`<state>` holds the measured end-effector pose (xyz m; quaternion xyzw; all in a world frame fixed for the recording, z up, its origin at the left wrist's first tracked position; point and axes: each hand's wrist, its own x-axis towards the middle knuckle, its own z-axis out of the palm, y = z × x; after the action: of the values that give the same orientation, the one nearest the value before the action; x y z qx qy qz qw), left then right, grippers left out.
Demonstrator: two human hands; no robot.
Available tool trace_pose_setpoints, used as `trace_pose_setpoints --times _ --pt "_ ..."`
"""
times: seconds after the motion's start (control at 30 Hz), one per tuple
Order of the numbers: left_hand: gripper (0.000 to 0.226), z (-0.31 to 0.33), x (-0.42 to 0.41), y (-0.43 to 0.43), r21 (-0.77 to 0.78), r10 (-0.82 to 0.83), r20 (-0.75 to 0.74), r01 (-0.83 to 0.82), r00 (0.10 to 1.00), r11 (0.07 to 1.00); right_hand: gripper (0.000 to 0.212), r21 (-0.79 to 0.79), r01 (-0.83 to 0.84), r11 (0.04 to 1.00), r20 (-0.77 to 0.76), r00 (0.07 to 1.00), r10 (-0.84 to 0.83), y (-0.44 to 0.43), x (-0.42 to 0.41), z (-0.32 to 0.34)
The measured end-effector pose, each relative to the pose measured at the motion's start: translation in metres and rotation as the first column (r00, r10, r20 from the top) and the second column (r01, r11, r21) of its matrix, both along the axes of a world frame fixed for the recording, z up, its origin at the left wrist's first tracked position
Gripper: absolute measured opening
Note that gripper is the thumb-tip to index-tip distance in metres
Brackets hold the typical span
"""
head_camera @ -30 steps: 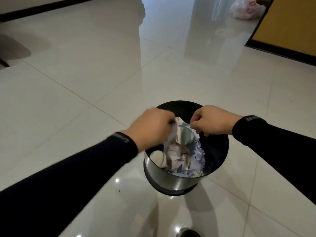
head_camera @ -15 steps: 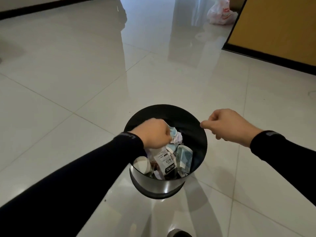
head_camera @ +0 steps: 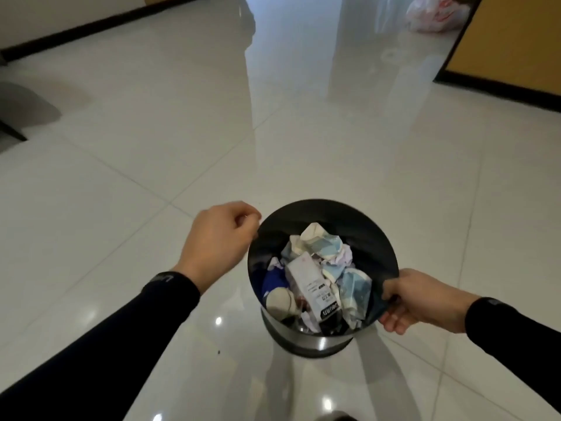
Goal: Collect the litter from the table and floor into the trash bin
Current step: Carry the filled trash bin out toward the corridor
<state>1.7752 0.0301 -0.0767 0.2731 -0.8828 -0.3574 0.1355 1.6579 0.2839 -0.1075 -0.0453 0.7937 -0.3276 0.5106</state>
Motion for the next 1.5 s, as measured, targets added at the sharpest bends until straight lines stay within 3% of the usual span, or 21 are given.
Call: trace_pose_setpoints --times 0.13,0.3,0.4,0.67,0.93,1.1,1.3,1.5 --pt "0.016 0.034 0.026 -0.015 0.165 0.195 0.053 -0.201 0.979 0.966 0.024 -0.012 0.041 0.999 0.019 0.999 -0.041 -0.008 0.011 0.049" --pt "0.015 0.123 0.042 -0.023 0.318 0.262 0.153 -0.298 0.953 0.9 0.024 -0.03 0.131 0.991 0.064 0.99 -0.129 -0.011 0.02 0.153" --pt "0.014 0.198 0.044 -0.025 0.413 0.265 0.194 -0.324 0.945 0.851 0.025 -0.038 0.193 0.98 0.065 0.98 -0.19 -0.014 0.022 0.231" --pt "0.02 0.439 0.045 -0.041 0.714 0.356 0.164 -0.36 0.92 0.6 0.032 -0.08 0.379 0.922 -0.114 0.915 -0.386 -0.034 0.023 0.461" --pt "0.013 0.605 0.043 -0.073 0.616 0.305 0.032 -0.259 0.952 0.744 0.033 -0.202 0.46 0.865 -0.142 0.86 -0.49 -0.055 0.0 0.633" --pt "0.015 0.682 0.042 -0.096 0.583 0.32 -0.086 -0.213 0.944 0.784 0.036 -0.279 0.479 0.833 -0.165 0.83 -0.532 -0.07 -0.013 0.712" --pt "0.016 0.739 0.048 -0.133 0.55 0.317 -0.184 -0.17 0.93 0.818 0.033 -0.386 0.494 0.779 -0.192 0.783 -0.592 -0.101 -0.029 0.77" --pt "0.017 0.757 0.037 -0.178 0.511 0.29 -0.204 -0.151 0.935 0.847 0.023 -0.457 0.534 0.711 -0.136 0.748 -0.649 -0.137 -0.051 0.787"
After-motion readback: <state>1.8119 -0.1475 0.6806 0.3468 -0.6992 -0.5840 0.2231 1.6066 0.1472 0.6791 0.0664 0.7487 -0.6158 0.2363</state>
